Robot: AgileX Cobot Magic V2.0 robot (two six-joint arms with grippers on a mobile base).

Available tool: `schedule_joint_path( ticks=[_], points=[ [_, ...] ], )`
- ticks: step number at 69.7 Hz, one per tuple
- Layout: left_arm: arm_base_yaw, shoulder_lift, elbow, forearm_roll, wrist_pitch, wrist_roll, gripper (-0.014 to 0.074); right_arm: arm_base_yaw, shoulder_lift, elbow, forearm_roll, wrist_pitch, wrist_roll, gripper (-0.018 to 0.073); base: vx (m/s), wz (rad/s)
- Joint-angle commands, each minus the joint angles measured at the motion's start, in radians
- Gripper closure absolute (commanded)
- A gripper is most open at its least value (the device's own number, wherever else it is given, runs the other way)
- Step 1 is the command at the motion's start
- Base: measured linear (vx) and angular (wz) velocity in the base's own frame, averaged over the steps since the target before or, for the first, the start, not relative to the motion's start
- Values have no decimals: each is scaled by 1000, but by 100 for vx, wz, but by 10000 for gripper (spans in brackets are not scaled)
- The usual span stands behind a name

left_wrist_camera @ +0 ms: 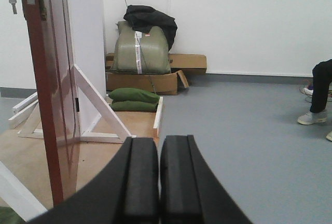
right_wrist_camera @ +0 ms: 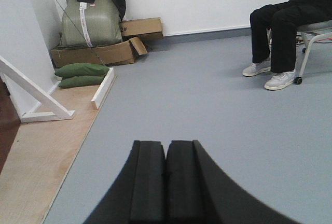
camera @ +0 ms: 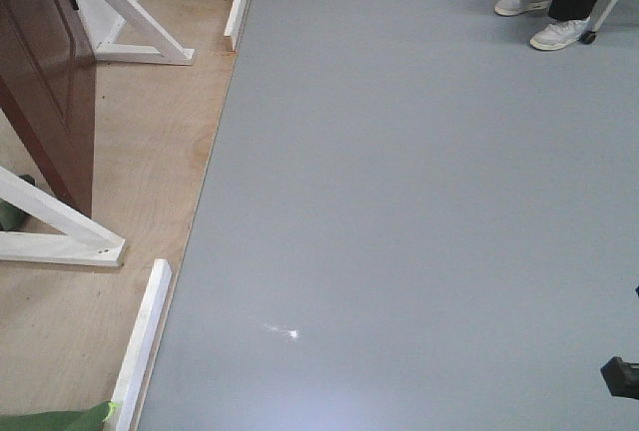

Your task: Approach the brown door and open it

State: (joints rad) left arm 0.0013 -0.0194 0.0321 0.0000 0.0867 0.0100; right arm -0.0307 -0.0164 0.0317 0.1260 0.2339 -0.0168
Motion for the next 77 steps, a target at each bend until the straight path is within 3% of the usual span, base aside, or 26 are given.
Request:
schedule_joint_path(
  ticks=[1,28,40,77],
  points=[
    [39,-17,16,158,-155,-549,586,0,-9,2,-5,-79,-9,559,0,1],
    [36,-17,16,158,-155,-549,586,0,-9,2,-5,-79,-9,559,4,14],
    [-10,-16,16,158,-155,-549,586,0,-9,2,-5,-79,-9,559,7,18],
    [-8,-16,16,158,-155,-549,586,0,-9,2,-5,-79,-9,559,7,7]
  ],
)
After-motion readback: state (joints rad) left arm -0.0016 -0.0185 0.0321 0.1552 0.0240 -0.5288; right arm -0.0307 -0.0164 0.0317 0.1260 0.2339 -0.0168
